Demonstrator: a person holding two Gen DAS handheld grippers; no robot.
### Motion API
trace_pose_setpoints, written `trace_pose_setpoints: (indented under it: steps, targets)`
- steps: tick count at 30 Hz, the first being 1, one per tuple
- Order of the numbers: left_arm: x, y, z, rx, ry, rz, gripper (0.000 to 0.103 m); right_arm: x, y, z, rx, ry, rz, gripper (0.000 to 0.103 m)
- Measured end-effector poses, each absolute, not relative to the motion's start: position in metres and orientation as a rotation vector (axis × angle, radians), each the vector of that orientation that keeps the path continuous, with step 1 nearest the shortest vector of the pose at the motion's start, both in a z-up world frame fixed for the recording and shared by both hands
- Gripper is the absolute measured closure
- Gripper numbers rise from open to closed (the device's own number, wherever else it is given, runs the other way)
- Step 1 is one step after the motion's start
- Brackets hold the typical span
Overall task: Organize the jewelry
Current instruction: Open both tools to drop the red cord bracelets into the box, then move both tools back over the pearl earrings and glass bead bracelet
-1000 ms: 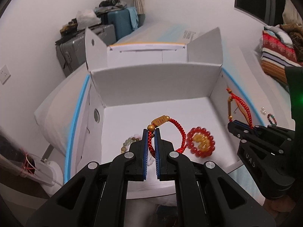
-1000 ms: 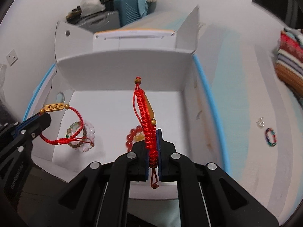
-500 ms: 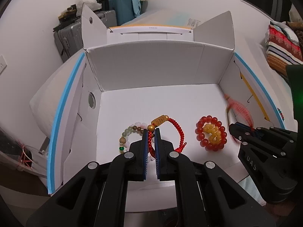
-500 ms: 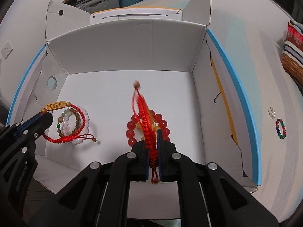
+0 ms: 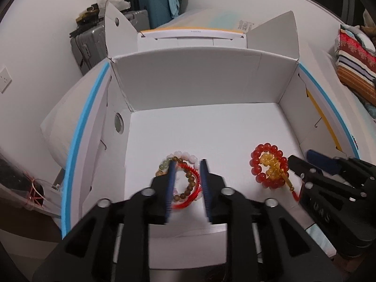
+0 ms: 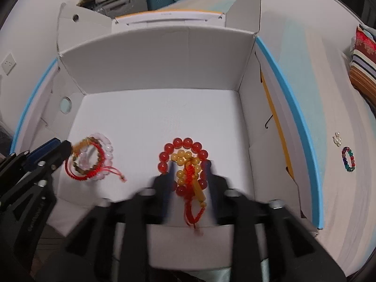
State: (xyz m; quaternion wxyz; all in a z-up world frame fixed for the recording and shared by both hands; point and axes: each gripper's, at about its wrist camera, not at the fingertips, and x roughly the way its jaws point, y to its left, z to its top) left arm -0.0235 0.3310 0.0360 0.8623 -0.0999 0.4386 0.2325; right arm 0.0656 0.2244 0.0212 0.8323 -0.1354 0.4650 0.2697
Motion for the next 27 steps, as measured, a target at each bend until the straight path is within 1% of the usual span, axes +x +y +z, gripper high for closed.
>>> trace_pose_setpoints:
  steps: [1, 2, 3, 4, 5, 6, 7, 8, 10, 11, 12, 16, 18, 27]
  targets:
    - [-0.025, 0.330, 0.038, -0.212, 0.913, 0.488, 0.068, 0.063, 0.221, 0.027, -0.278, 0.971, 0.574, 0.058]
    - [-0.027, 0.330, 0.040, -0.213, 0.905, 0.490, 0.064, 0.062, 0.218, 0.032, -0.272, 0.961, 0.574, 0.052]
    - [-0.029, 0.329, 0.043, -0.215, 0.894, 0.494, 0.055, 0.061, 0.215, 0.037, -0.266, 0.950, 0.574, 0.048]
    - [-0.031, 0.328, 0.047, -0.216, 0.880, 0.494, 0.047, 0.060, 0.211, 0.043, -0.256, 0.938, 0.572, 0.042]
    - [-0.034, 0.326, 0.051, -0.212, 0.862, 0.487, 0.043, 0.060, 0.207, 0.049, -0.247, 0.922, 0.567, 0.036]
    - [-0.035, 0.324, 0.054, -0.205, 0.852, 0.485, 0.033, 0.059, 0.202, 0.055, -0.242, 0.905, 0.559, 0.034]
    - [-0.036, 0.321, 0.057, -0.196, 0.843, 0.487, 0.029, 0.058, 0.198, 0.060, -0.236, 0.891, 0.552, 0.030]
    - [-0.038, 0.317, 0.060, -0.188, 0.831, 0.484, 0.028, 0.060, 0.194, 0.064, -0.230, 0.879, 0.548, 0.026]
    - [-0.039, 0.309, 0.065, -0.179, 0.815, 0.468, 0.021, 0.060, 0.184, 0.073, -0.214, 0.859, 0.542, 0.023]
    - [-0.039, 0.306, 0.066, -0.175, 0.810, 0.461, 0.018, 0.060, 0.178, 0.077, -0.205, 0.853, 0.540, 0.018]
    - [-0.040, 0.299, 0.069, -0.168, 0.797, 0.439, 0.014, 0.060, 0.172, 0.080, -0.199, 0.844, 0.536, 0.017]
    - [-0.036, 0.277, 0.074, -0.132, 0.788, 0.404, 0.008, 0.063, 0.151, 0.088, -0.182, 0.819, 0.501, 0.010]
    - [-0.034, 0.268, 0.075, -0.126, 0.781, 0.384, 0.006, 0.068, 0.137, 0.090, -0.171, 0.816, 0.479, 0.009]
    - [-0.011, 0.223, 0.080, -0.096, 0.783, 0.314, 0.006, 0.085, 0.075, 0.095, -0.129, 0.804, 0.402, 0.008]
